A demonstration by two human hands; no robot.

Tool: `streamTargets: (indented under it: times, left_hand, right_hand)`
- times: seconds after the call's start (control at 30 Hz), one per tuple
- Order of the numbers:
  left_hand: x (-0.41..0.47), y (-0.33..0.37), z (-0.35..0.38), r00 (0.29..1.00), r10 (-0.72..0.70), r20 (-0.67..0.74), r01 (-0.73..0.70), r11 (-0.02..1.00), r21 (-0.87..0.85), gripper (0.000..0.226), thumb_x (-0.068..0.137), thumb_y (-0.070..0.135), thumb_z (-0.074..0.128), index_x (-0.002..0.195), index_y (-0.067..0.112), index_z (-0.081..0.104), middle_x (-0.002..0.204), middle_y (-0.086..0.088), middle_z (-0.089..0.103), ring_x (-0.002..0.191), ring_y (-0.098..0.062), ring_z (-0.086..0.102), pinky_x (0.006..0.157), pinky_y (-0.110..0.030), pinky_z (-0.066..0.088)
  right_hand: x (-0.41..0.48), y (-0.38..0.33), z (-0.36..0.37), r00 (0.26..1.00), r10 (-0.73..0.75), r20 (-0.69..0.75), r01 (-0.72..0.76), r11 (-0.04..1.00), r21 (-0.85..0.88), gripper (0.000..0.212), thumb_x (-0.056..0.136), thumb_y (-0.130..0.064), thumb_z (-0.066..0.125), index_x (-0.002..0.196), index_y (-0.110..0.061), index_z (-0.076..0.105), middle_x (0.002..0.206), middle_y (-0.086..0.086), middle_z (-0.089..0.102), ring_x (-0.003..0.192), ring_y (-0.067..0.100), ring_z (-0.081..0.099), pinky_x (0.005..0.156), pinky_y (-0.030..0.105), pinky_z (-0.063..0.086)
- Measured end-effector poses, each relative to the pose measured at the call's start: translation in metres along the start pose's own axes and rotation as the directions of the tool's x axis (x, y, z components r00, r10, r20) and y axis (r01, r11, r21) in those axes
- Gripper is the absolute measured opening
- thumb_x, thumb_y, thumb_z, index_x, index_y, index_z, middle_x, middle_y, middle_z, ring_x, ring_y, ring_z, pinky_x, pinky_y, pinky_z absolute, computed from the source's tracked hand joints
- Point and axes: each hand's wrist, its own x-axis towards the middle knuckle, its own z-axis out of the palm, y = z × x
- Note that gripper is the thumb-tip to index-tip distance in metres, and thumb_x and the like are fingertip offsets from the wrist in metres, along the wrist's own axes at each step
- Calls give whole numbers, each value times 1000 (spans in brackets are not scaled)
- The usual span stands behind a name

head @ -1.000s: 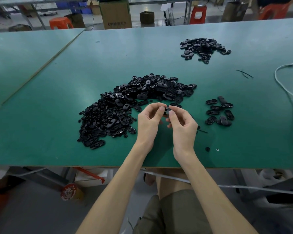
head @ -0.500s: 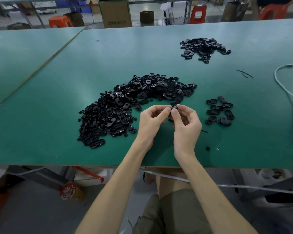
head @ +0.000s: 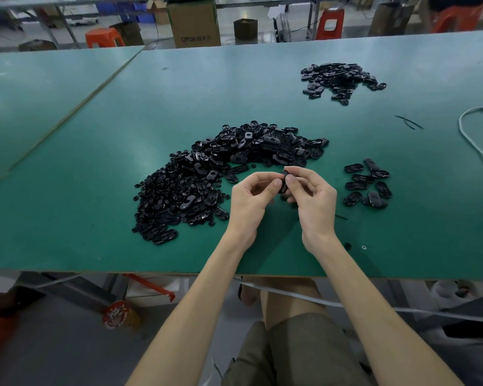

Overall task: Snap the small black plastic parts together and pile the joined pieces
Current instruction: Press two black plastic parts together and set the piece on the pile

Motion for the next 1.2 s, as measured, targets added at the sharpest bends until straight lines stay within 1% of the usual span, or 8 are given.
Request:
streamTargets:
  times: [0.27,0.37,0.5,0.6,0.83,0.97,1.13,1.2]
  left_hand:
    - [-3,1,4,1000,26,17,-26,1000,-10,9,94,6,73,102,5,76,93,1,78,81,-4,69,70,-12,49]
    - [-3,2,4,999,27,24,-28,1000,10,8,95,5,71,101,6,75,89,4,76,80,-4,69,70,-12,48]
    - [-3,1,6,998,41,38,-44,996,81,6,96,6,70,100,7,74,92,1,76,85,-11,70,81,-21,53]
    - [-3,1,5,998,46,39,-48,997,68,8,96,6,71,103,4,75,96,-3,77,87,-16,72,84,-25,55]
    - [-6,3,5,997,60,46,-61,998,33,10,96,5,71,105,2,74,95,-5,77,82,-12,73,74,-17,53]
    - [-6,5,6,997,61,45,-63,998,31,10,95,6,72,105,3,74,96,-5,77,82,-12,73,72,-15,52]
    - [-7,6,7,999,49,21,-50,997,57,10,93,7,75,103,9,72,92,2,74,84,-12,69,76,-19,51]
    - [-7,6,7,999,27,22,-28,998,52,14,93,8,75,106,10,71,92,-1,73,84,-14,67,77,-23,52]
  right_hand:
    - [-4,2,-1,1000,13,-27,-11,998,68,20,98,-6,69,101,-23,79,84,-3,76,73,10,63,71,19,53]
    - [-5,1,0,1000,13,-23,-11,997,82,20,98,-5,68,101,-22,79,82,-3,75,72,9,62,69,19,52]
    - [-5,2,-1,999,17,-43,-14,997,74,20,99,-6,68,100,-21,80,81,-5,75,68,3,60,64,15,49]
    - [-5,2,-1,999,19,-44,-16,997,74,19,99,-6,68,101,-21,80,81,-7,75,68,2,60,64,15,49]
    - [-5,2,-2,999,21,-33,-18,996,88,19,99,-5,67,102,-20,79,78,-10,73,65,2,57,65,17,50]
    - [-4,2,-2,999,17,-37,-14,996,84,19,99,-6,67,102,-20,79,79,-9,74,67,2,59,65,18,50]
    - [-4,3,-2,999,15,-29,-13,996,83,20,99,-5,67,101,-20,79,81,-9,75,69,2,61,65,16,49]
    - [-4,3,-2,1000,14,-27,-11,996,94,19,99,-4,67,101,-19,79,81,-9,75,69,1,62,65,14,50]
